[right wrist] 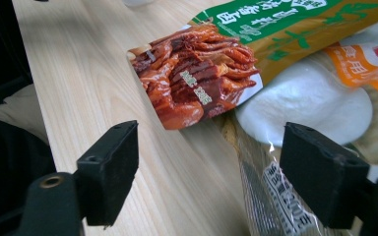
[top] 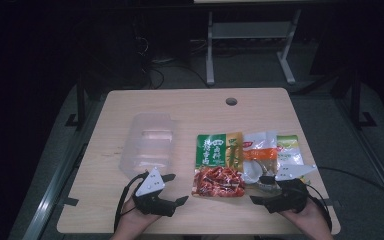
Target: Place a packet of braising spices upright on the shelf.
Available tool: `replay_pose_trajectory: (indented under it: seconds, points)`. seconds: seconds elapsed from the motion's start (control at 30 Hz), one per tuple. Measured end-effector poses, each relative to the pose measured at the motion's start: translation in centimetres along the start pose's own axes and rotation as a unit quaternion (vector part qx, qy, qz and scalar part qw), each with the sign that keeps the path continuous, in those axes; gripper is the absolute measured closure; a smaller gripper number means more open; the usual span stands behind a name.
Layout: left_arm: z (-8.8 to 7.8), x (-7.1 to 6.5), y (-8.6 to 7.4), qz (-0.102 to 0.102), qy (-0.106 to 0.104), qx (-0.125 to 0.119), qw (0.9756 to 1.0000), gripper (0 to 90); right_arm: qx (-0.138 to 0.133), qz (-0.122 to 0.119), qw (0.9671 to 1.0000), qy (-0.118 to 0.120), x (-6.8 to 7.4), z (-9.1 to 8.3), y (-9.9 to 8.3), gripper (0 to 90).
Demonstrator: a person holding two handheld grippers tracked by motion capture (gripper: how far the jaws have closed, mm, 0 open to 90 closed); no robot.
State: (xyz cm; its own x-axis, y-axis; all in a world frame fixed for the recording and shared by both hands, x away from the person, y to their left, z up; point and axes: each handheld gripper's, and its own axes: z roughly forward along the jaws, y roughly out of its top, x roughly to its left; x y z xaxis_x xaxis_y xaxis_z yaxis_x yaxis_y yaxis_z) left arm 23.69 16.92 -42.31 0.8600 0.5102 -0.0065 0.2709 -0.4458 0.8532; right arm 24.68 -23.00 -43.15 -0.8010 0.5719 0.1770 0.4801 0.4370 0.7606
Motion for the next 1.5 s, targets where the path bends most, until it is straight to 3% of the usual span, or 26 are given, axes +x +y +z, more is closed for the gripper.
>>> replay_pose_trajectory:
  seconds: [0.4, 0.7, 0.87, 0.97, 1.2, 1.37, 1.5]
  points:
    - [-0.1, 0.1, 0.1, -0.009, 0.002, 0.0, 1.0, 21.6, 0.003, 0.015, 0.9997, 0.019, -1.9, 0.6, 2.7, 18.9]
    - [-0.1, 0.2, 0.1, -0.016, 0.0, -0.005, 0.9999, 21.6, 0.006, 0.03, 0.9994, 0.016, -3.9, 1.4, 5.0, 18.4]
    - [0.2, 0.3, 0.0, -0.018, -0.001, -0.001, 0.9998, 21.6, 0.04, 0.035, 0.9986, 0.007, -5.6, 2.9, 7.5, 20.5]
    - [0.1, 0.2, 0.1, -0.015, -0.002, 0.0, 0.9999, 21.6, 0.047, 0.037, 0.9981, 0.011, -6.1, 3.5, 7.9, 21.4]
    - [0.1, 0.1, 0.2, -0.015, -0.003, -0.004, 0.9999, 21.7, 0.096, 0.059, 0.9936, -0.002, -8.1, 5.7, 9.6, 22.4]
    - [0.1, 0.2, 0.3, -0.015, -0.003, -0.008, 0.9999, 21.7, 0.109, 0.067, 0.9918, -0.004, -8.9, 6.7, 10.1, 22.9]
    - [0.1, 0.0, 0.3, -0.015, -0.002, -0.011, 0.9998, 21.7, 0.121, 0.093, 0.9883, -0.01, -9.8, 7.4, 10.2, 23.4]
